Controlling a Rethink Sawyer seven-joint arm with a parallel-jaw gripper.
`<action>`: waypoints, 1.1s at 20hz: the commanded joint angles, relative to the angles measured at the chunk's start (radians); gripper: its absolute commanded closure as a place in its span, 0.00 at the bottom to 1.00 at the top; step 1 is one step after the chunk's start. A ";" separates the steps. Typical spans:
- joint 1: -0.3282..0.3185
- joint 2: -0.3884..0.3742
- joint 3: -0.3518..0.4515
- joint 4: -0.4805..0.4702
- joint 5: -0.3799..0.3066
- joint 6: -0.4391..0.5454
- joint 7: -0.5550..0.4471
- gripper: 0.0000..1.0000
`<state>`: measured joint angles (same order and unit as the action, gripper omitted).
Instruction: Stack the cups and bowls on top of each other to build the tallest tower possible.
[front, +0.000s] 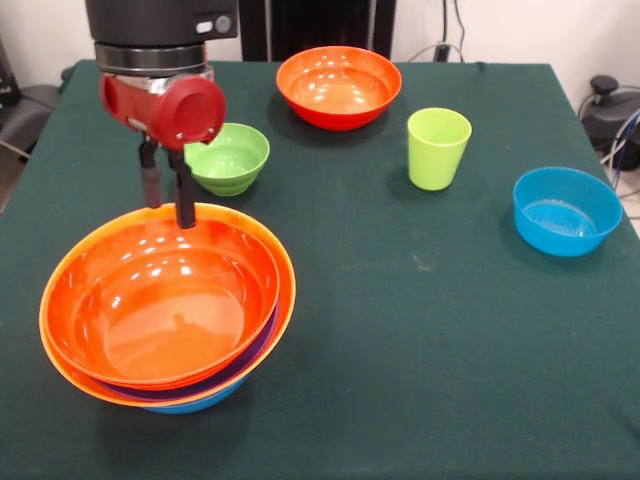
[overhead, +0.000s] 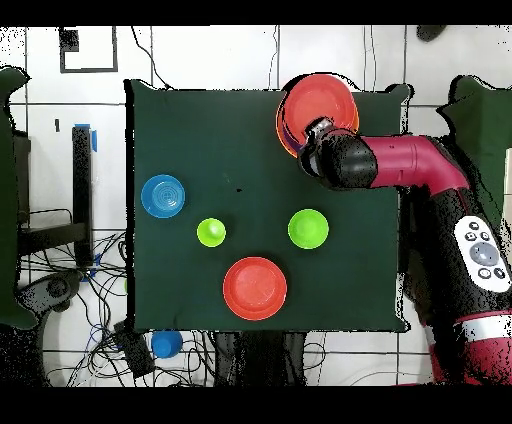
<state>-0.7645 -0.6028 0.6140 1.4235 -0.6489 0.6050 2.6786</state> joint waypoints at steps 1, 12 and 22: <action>0.065 0.003 -0.078 0.035 0.048 0.115 -0.009 0.00; 0.115 -0.085 -0.153 0.154 0.171 0.155 0.066 0.00; 0.243 -0.084 -0.271 0.218 0.245 0.048 0.205 0.00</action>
<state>-0.6121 -0.6975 0.4494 1.5369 -0.4306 0.6547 2.6797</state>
